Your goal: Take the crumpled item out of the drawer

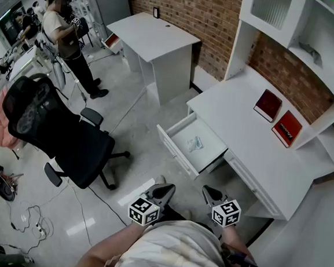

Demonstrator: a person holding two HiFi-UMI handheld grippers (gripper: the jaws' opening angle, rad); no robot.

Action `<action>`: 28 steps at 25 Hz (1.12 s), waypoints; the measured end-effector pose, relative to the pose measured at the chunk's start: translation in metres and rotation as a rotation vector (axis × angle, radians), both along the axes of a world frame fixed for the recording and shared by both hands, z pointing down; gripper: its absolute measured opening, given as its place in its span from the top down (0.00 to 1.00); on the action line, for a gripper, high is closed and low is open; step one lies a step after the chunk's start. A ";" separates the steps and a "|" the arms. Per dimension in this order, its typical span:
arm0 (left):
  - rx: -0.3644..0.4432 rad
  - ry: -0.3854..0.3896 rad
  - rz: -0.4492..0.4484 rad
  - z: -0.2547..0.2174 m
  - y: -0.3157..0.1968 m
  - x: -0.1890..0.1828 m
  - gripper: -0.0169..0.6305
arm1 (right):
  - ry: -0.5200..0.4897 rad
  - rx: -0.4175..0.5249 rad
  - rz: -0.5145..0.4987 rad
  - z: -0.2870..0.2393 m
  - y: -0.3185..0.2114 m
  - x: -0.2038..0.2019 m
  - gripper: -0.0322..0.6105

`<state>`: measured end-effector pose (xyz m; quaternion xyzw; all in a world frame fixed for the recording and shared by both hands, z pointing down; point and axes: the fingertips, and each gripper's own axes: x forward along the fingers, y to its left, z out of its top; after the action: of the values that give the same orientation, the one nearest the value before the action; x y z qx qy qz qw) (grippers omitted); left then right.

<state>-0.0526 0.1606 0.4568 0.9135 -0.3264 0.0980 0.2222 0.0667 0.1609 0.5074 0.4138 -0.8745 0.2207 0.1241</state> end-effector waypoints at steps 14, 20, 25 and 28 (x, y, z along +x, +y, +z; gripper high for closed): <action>0.039 -0.026 0.022 -0.011 0.003 0.012 0.94 | -0.007 0.031 0.013 -0.006 -0.003 0.005 0.91; 0.032 -0.034 -0.011 -0.008 0.003 0.011 0.94 | 0.009 0.007 0.028 0.004 -0.009 0.013 0.91; 0.031 -0.040 -0.024 -0.006 0.004 0.016 0.94 | 0.009 -0.011 0.037 0.012 -0.012 0.021 0.91; 0.034 -0.044 -0.029 -0.006 0.004 0.018 0.94 | 0.002 -0.017 0.040 0.014 -0.013 0.024 0.91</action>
<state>-0.0345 0.1647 0.4509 0.9098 -0.3462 0.1093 0.2010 0.0912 0.1476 0.5218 0.4306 -0.8639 0.2301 0.1238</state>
